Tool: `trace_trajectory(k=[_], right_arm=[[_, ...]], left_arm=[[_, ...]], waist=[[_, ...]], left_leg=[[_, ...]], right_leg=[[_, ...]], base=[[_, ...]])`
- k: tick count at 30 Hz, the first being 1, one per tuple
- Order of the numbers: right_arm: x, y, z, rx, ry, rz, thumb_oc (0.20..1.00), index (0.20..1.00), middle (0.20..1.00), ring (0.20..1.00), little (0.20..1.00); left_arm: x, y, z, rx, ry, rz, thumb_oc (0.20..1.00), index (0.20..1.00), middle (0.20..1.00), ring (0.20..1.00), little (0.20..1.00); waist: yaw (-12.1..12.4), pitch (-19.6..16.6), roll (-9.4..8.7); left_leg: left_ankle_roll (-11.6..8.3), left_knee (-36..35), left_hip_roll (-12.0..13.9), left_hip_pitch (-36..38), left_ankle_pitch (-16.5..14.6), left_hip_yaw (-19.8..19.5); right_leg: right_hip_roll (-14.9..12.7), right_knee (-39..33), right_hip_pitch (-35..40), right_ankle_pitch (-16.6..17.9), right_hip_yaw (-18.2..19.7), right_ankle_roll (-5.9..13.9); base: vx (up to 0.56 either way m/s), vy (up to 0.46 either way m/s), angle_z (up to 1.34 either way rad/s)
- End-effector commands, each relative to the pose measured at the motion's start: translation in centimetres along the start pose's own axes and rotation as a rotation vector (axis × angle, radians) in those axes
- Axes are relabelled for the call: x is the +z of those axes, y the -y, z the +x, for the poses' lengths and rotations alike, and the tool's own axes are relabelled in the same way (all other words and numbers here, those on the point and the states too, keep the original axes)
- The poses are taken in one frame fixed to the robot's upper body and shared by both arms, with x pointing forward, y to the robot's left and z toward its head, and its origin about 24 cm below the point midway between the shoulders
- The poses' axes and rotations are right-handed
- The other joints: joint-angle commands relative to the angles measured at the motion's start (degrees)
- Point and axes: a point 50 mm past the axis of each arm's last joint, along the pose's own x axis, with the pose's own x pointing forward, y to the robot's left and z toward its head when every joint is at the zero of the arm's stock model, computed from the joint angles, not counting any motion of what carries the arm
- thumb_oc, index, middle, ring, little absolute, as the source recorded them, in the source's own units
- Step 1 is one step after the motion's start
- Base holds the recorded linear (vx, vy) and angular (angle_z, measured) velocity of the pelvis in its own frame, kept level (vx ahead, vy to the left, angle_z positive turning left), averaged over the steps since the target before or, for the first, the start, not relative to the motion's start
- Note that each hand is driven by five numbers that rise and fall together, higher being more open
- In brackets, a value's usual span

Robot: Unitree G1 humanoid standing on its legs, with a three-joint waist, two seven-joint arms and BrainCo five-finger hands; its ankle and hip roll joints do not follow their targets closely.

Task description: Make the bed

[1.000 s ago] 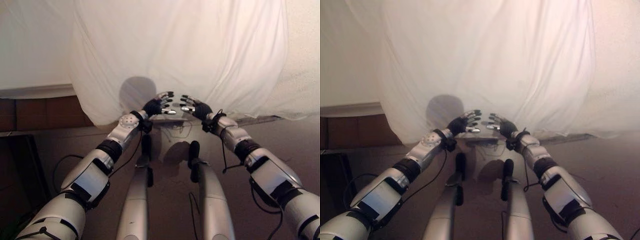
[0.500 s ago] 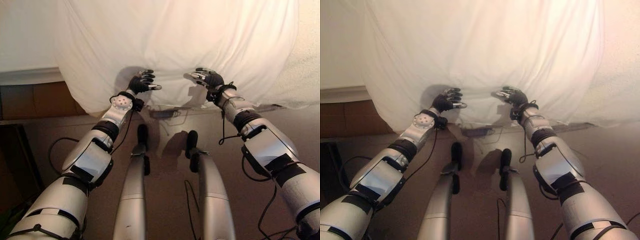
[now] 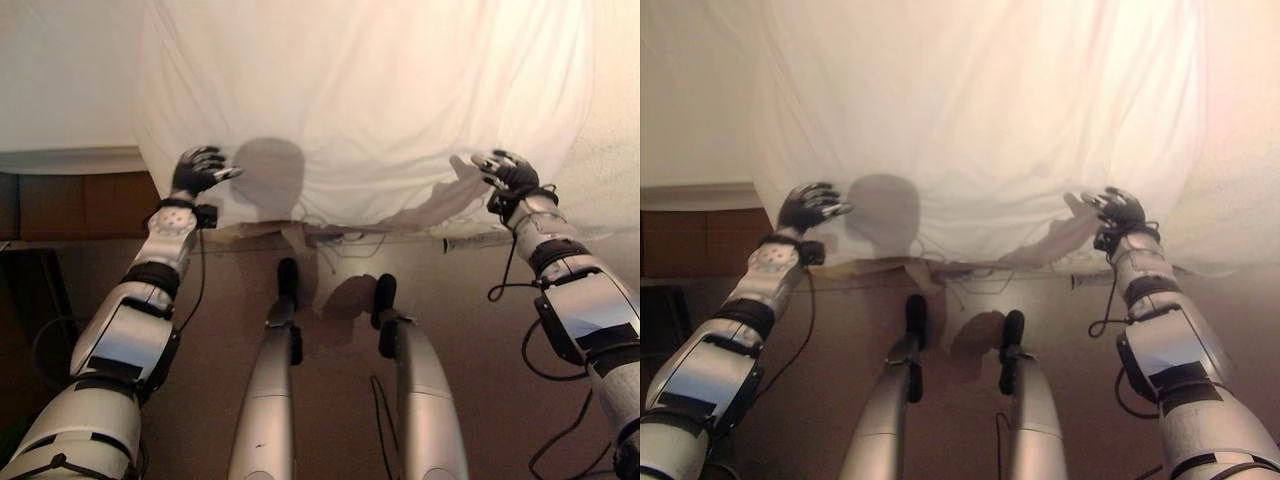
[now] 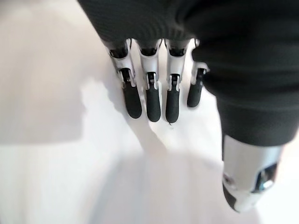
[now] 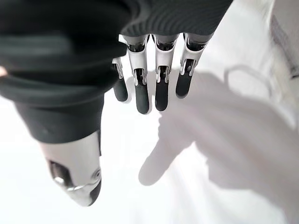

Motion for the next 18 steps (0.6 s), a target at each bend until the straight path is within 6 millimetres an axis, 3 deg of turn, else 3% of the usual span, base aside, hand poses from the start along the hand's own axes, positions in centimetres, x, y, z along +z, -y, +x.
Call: trace_trajectory(k=[1, 2, 4, 5, 8, 13, 18], right_arm=[[-0.4, 4.8, -0.4, -0.16, 0.028, 0.018, 1.0, 1.0, 1.0, 1.0, 1.0], [-2.6, 5.8, -1.0, -0.191, -0.022, 0.02, 1.0, 1.0, 1.0, 1.0, 1.0], [-4.0, 6.2, -1.3, -0.205, -0.05, 0.035, 1.0, 1.0, 1.0, 1.0, 1.0], [-7.1, 6.6, -2.2, -0.207, -0.111, 0.038, 1.0, 1.0, 1.0, 1.0, 1.0], [-12.0, 6.3, -4.1, -0.162, -0.204, 0.021, 1.0, 1.0, 1.0, 1.0, 1.0], [-19.3, 5.9, -8.5, -0.1, -0.371, -0.025, 1.0, 1.0, 1.0, 1.0, 1.0], [-25.1, 4.7, -13.5, 0.009, -0.531, -0.082, 1.0, 1.0, 1.0, 1.0, 1.0]], left_arm=[[-2.5, -3.2, -1.1, 0.153, -0.063, 0.002, 1.0, 1.0, 1.0, 1.0, 1.0], [-5.4, -4.0, -2.7, 0.183, -0.151, -0.004, 1.0, 1.0, 1.0, 1.0, 1.0], [-6.9, -4.1, -3.6, 0.193, -0.196, -0.013, 1.0, 1.0, 1.0, 1.0, 1.0], [-10.0, -3.8, -5.6, 0.185, -0.287, -0.017, 1.0, 1.0, 1.0, 1.0, 1.0], [-13.7, -2.8, -8.7, 0.084, -0.388, 0.099, 1.0, 1.0, 1.0, 1.0, 1.0], [-19.1, 1.1, -14.7, -0.127, -0.586, 0.116, 1.0, 1.0, 1.0, 1.0, 1.0], [-23.8, 5.9, -23.1, -0.36, -0.876, 0.097, 1.0, 1.0, 1.0, 1.0, 1.0]], waist=[[0.91, -1.52, 1.36], [1.0, -2.61, 1.28], [0.97, -3.01, 1.22], [1.09, -4.58, 1.08], [1.18, -7.22, 0.51], [0.78, -12.09, 0.09], [-0.82, -17.67, 0.71]], left_leg=[[-1.84, 1.88, -1.16, 3.72, -4.59, 0.85], [-1.76, -1.28, -0.95, 7.05, -3.86, 0.74], [-1.7, -3.19, -0.86, 9.44, -3.51, 0.75], [-1.63, -6.5, -0.6, 13.33, -2.73, 0.66], [-1.54, -11.11, 0.04, 18.71, -1.4, 0.87], [-1.93, -17.53, 1.2, 26.23, 0.57, 0.7], [-1.87, -18.58, 2.01, 31.48, 0.03, 1.11]], right_leg=[[-1.71, -14.11, 8.16, 7.86, -0.01, 5.57], [-1.56, -17.25, 11.64, 8.77, -0.49, 5.73], [-1.36, -18.94, 13.95, 9.22, -0.63, 5.86], [-0.93, -22.03, 17.65, 10.15, -0.91, 6.02], [-0.19, -25.9, 22.62, 11.53, -0.9, 6.39], [1.15, -30.02, 29.08, 12.23, -0.51, 6.32], [1.59, -33.01, 34.55, 12.33, 0.44, 6.22]], base=[[0.09, -0.044, -0.01], [0.09, -0.035, -0.03], [0.1, -0.038, -0.03], [0.12, -0.034, -0.03], [0.13, -0.051, -0.1], [0.09, -0.037, -0.13], [0.07, 0.019, 0.01]])
